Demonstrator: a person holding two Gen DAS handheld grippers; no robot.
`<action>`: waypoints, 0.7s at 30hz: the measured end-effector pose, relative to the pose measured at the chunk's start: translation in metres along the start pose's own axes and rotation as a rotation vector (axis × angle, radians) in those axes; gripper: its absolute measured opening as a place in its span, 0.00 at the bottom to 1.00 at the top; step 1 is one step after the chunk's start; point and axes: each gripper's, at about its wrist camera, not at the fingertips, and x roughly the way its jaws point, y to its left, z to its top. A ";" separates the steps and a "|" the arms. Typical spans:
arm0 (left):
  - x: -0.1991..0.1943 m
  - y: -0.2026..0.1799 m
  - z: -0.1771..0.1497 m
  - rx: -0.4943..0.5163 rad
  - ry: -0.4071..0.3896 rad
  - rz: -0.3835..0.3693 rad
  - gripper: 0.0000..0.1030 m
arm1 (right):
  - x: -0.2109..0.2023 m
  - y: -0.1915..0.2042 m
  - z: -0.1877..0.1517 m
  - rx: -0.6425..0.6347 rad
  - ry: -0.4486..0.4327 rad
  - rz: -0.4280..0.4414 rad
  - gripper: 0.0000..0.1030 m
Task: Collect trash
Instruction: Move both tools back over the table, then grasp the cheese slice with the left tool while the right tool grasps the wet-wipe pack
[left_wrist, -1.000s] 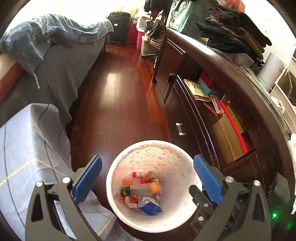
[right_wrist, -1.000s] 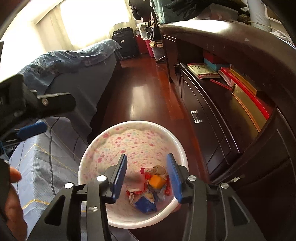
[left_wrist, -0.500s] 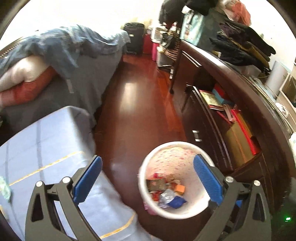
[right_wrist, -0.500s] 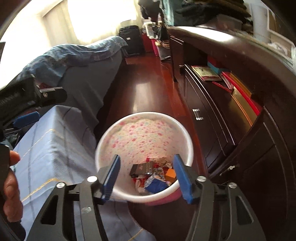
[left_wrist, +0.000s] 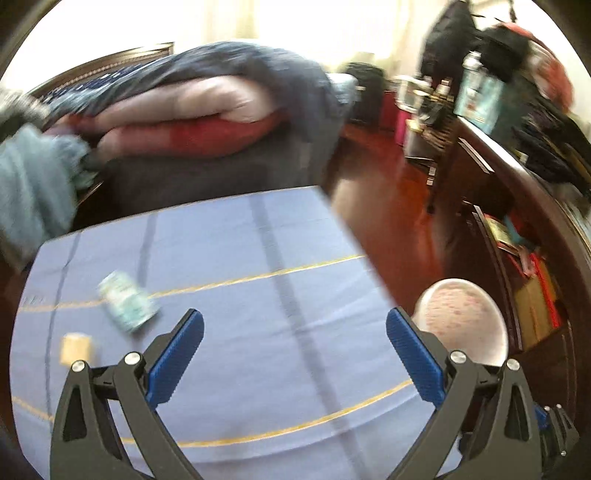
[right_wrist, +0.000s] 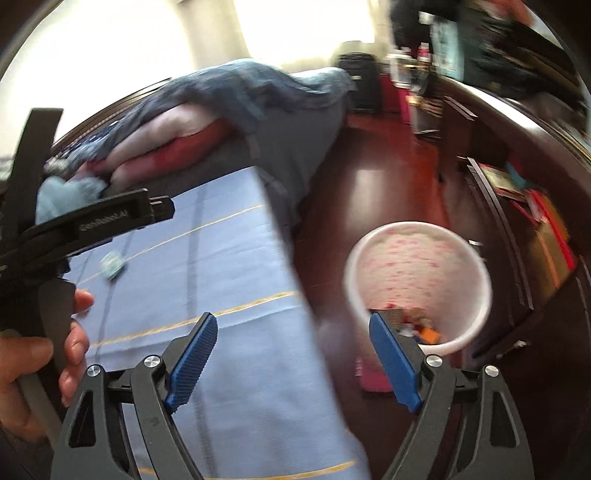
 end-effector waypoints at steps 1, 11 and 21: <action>-0.001 0.014 -0.003 -0.020 0.004 0.017 0.96 | 0.000 0.008 -0.001 -0.016 0.003 0.013 0.82; 0.004 0.154 -0.031 -0.212 0.051 0.179 0.96 | 0.008 0.083 -0.013 -0.160 0.045 0.123 0.82; 0.038 0.203 -0.036 -0.207 0.099 0.204 0.88 | 0.018 0.134 -0.018 -0.239 0.065 0.159 0.82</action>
